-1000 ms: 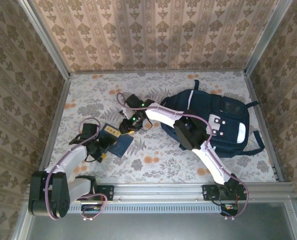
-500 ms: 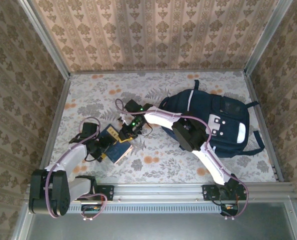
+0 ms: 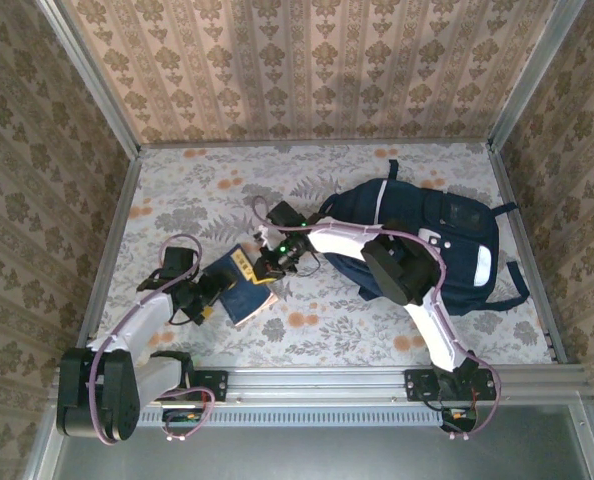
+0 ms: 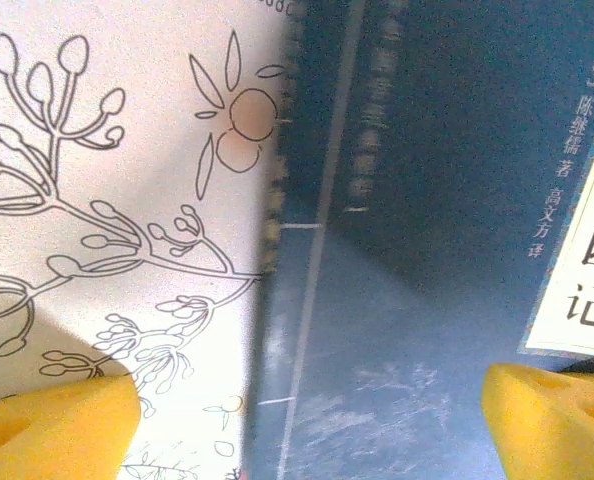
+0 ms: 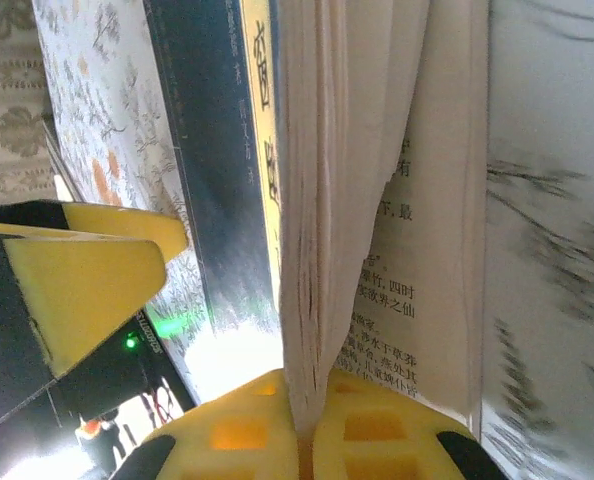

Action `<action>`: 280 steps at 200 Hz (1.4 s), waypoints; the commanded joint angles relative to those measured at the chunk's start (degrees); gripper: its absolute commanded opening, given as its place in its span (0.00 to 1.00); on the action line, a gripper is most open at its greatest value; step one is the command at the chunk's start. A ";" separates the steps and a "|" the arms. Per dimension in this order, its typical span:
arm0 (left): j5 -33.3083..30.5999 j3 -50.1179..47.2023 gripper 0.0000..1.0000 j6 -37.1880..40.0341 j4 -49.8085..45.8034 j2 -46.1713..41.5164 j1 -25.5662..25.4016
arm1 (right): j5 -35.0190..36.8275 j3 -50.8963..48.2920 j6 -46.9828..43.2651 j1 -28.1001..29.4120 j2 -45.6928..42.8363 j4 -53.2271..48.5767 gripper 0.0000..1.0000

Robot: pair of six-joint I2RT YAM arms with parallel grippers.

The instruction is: Pack books, pencil case, and school supplies into a backpack

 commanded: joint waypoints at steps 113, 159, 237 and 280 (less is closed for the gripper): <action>9.22 -2.84 0.89 -2.96 22.86 3.81 -4.32 | -0.87 -26.14 43.46 -3.86 -10.41 54.66 0.07; 10.31 -3.76 0.80 -4.45 28.83 5.87 -4.32 | -1.24 -28.94 51.36 -3.98 -7.99 65.92 0.07; 9.27 -5.00 0.17 -3.56 28.95 0.09 -3.71 | 1.59 -28.77 41.68 -4.10 -11.16 52.23 0.28; 9.58 -4.82 0.00 -5.26 26.66 -6.96 -2.35 | 14.32 -29.64 25.74 -5.25 -19.51 29.10 0.55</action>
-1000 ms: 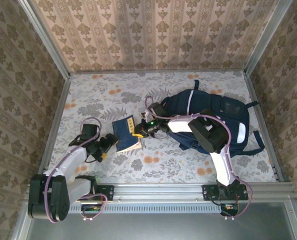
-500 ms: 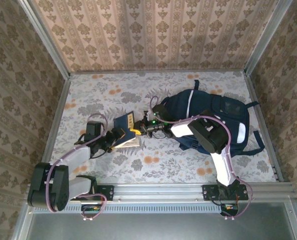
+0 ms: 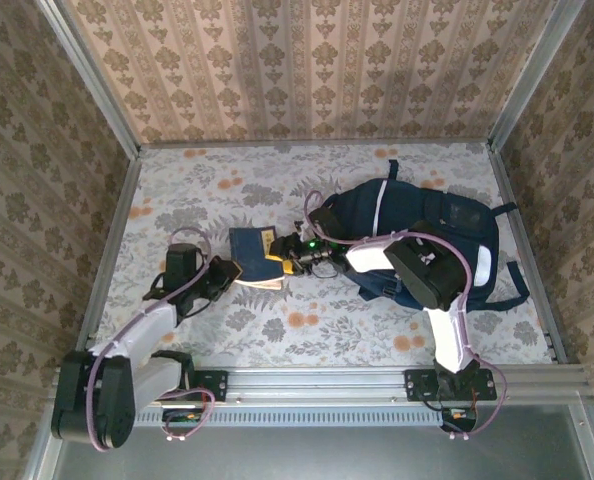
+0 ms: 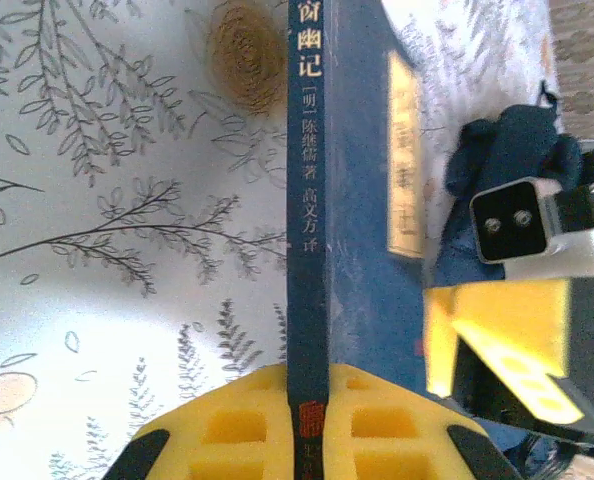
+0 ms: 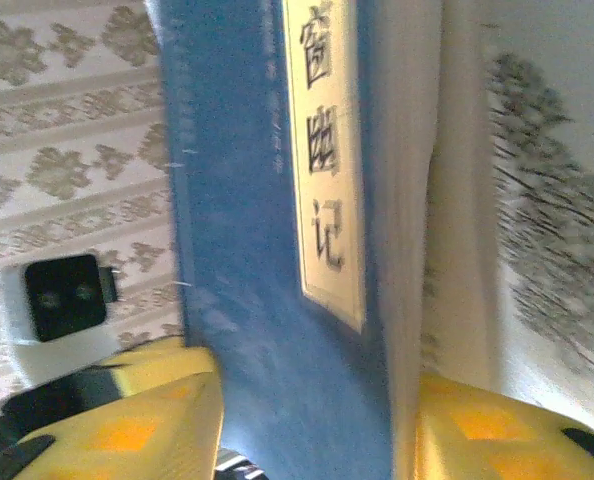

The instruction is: Pack books, pencil case, and school supplies into a backpack

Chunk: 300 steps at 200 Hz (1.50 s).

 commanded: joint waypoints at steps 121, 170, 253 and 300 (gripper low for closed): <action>6.89 10.09 0.00 -10.73 3.83 -17.51 -1.20 | -1.95 -4.75 6.44 -1.50 -11.67 17.32 0.83; 8.22 10.97 0.00 -11.88 5.77 -17.61 -2.78 | -2.61 -4.55 11.46 -1.66 -10.27 29.47 0.84; 10.91 12.30 0.00 -11.88 4.88 -19.79 -4.49 | -1.40 -4.14 18.22 -4.43 -10.11 40.14 0.62; 10.19 12.37 0.00 -9.51 2.60 -19.60 -4.60 | -1.84 -8.40 16.35 -5.74 -14.99 38.63 0.22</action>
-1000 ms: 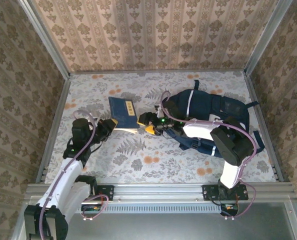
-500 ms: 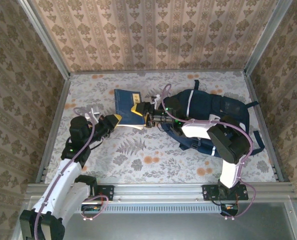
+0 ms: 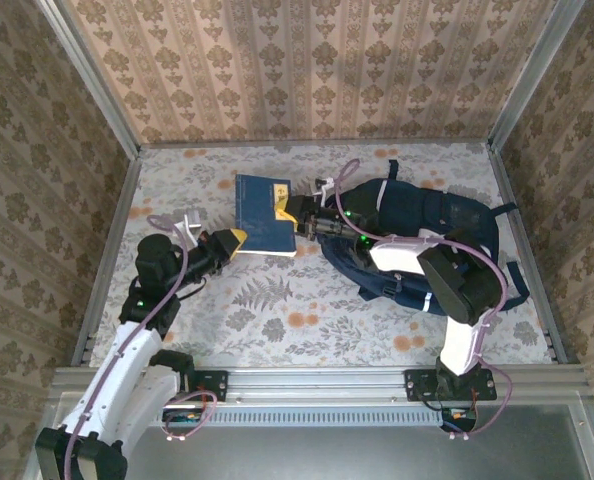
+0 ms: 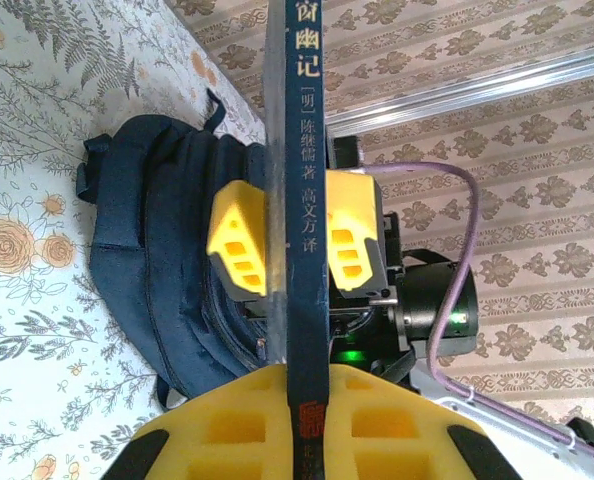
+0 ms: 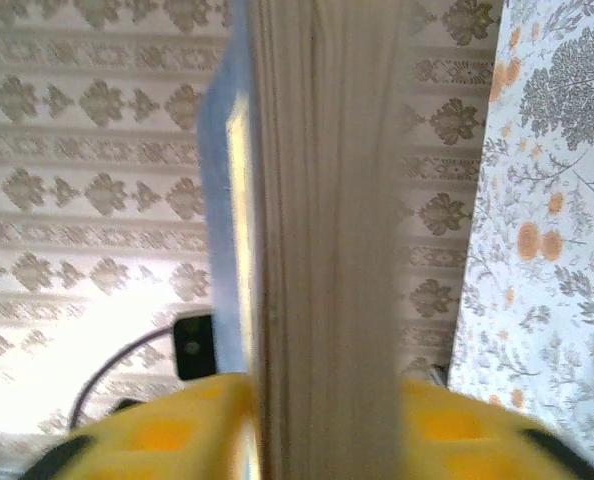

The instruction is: Pack books, pencil case, and school supplies into a backpack

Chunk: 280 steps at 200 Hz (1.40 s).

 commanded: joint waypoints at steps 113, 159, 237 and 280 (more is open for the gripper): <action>-4.51 0.78 0.84 1.18 0.28 0.46 -1.95 | 22.22 -10.82 0.63 0.75 -13.28 0.74 0.00; -14.34 1.89 0.97 0.96 4.76 2.86 -9.74 | 32.27 -11.71 -1.86 1.65 -19.28 -3.00 0.00; -25.26 1.28 0.92 7.15 17.93 7.38 -18.82 | 35.78 -10.76 -0.98 3.74 -18.25 0.34 0.00; -28.68 0.44 0.81 7.33 25.47 11.91 -22.27 | 39.80 -11.78 0.16 5.81 -17.77 2.64 0.00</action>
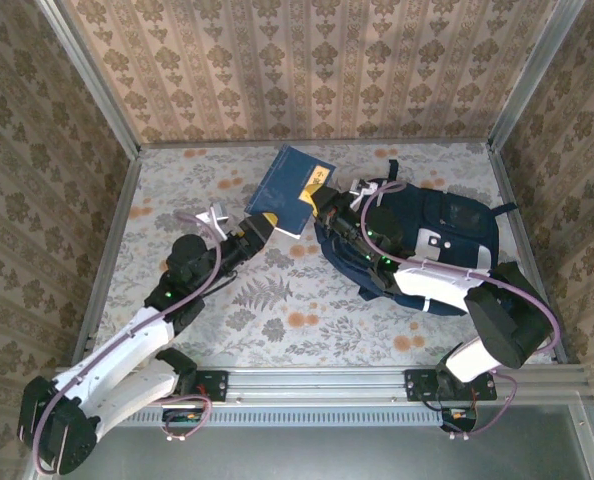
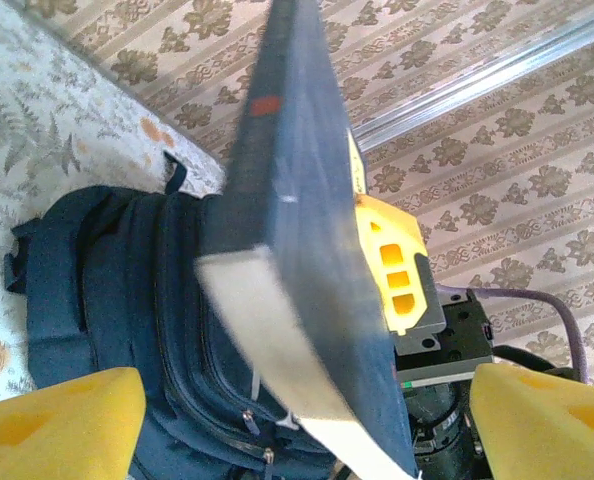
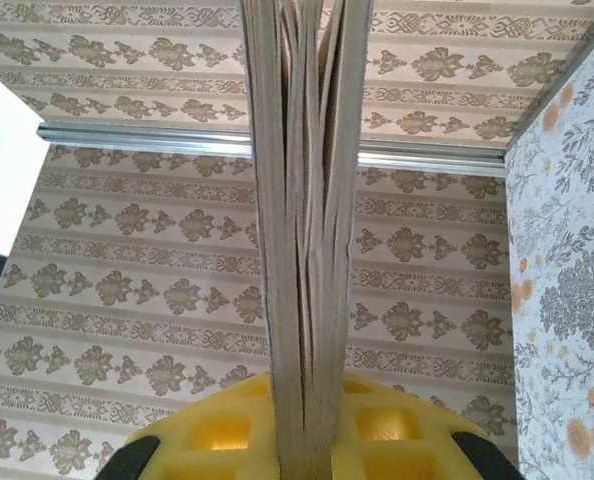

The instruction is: Pack books, pencil case, and school supplies into a backpack

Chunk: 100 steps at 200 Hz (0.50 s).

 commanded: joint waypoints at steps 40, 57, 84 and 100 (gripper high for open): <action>-4.43 -0.77 0.59 -0.72 18.15 8.63 -2.90 | 7.80 -0.56 0.78 3.81 1.24 7.28 0.00; -4.78 -1.22 0.54 -1.50 21.26 9.82 -3.10 | 8.51 -1.23 0.53 3.99 1.10 7.40 0.00; -6.77 -2.26 0.50 -1.58 21.61 9.05 -3.58 | 10.91 -2.89 -1.34 4.74 -0.85 6.06 0.00; -8.11 -2.98 0.47 -1.92 22.08 8.82 -4.13 | 11.79 -3.38 -1.87 5.06 -1.61 5.22 0.00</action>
